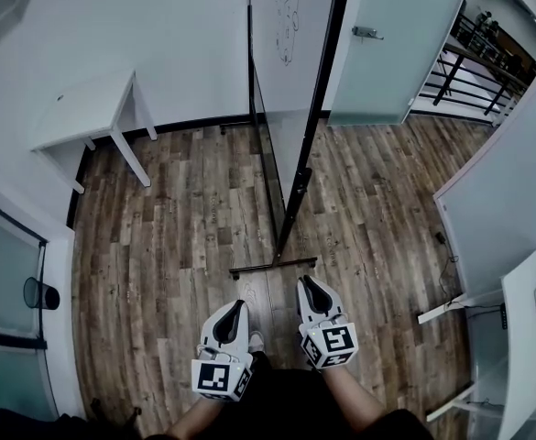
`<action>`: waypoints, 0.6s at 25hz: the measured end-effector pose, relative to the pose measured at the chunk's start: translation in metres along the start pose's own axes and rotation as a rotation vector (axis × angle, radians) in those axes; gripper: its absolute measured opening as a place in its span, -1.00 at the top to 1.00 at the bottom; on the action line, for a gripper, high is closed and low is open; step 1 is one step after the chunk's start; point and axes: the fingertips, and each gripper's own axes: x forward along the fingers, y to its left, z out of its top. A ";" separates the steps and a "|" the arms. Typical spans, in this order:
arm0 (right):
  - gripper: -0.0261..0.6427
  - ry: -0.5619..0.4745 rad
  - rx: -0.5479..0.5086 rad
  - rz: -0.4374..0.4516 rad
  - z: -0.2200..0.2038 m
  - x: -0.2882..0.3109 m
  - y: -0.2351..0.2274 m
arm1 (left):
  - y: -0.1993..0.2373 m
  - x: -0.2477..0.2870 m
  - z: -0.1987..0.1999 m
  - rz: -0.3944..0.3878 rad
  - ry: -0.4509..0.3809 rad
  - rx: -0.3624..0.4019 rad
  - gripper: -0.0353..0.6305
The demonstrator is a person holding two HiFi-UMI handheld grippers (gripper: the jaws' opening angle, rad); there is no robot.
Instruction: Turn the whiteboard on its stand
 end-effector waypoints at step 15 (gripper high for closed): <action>0.65 0.037 -0.003 -0.092 0.001 0.125 -0.062 | 0.050 0.051 0.005 -0.027 0.023 0.000 0.84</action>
